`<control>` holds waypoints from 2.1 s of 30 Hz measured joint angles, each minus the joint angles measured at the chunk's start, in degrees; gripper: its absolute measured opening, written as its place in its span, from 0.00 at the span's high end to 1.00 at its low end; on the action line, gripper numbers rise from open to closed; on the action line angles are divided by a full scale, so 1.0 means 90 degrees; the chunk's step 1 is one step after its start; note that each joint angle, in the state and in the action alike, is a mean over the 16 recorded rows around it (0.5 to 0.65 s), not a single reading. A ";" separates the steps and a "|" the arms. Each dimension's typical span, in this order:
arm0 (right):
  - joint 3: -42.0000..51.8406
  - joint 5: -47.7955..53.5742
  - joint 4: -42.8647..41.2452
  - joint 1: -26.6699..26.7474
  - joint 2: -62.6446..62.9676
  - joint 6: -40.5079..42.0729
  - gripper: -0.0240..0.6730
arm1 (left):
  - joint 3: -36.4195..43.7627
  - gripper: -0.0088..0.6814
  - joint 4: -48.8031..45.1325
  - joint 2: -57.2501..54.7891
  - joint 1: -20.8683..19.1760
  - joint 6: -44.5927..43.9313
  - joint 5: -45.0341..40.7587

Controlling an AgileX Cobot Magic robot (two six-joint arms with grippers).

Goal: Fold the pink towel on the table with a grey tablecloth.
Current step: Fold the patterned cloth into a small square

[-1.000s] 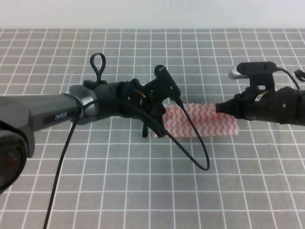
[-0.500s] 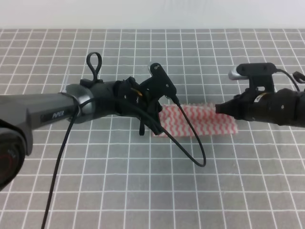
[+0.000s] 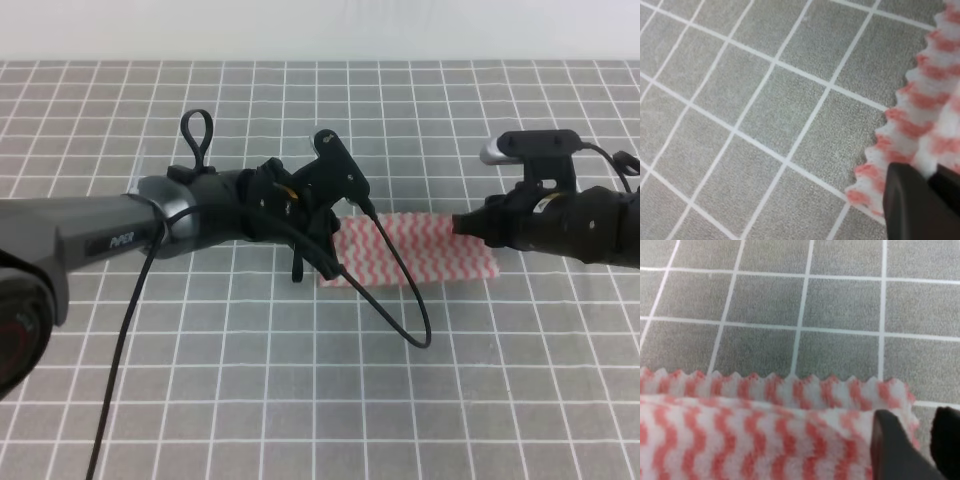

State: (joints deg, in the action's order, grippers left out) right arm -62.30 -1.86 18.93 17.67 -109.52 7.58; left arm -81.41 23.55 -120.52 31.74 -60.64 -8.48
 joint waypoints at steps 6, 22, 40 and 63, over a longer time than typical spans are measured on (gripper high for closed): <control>0.0000 -0.0058 0.0020 -0.0002 0.0003 -0.0005 0.64 | 0.0000 0.70 -0.0002 0.0004 -0.0034 -0.0013 0.0209; 0.0001 0.0217 0.0019 -0.0013 0.0141 -0.0008 0.74 | -0.0034 0.54 0.0100 0.0191 -0.0495 0.0123 0.0405; -0.0002 0.0840 0.0015 -0.0012 0.0362 -0.0002 0.99 | -0.0677 0.98 0.2257 0.0387 -0.0355 -0.0129 -0.1994; -0.0001 0.0941 -0.0239 -0.0049 0.0394 -0.0001 0.96 | -0.0695 0.99 0.1714 -0.0233 -0.0329 -0.0370 -0.2471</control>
State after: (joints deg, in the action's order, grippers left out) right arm -62.31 6.61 16.78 17.23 -105.97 7.57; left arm -87.66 38.98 -122.61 28.78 -63.96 -30.72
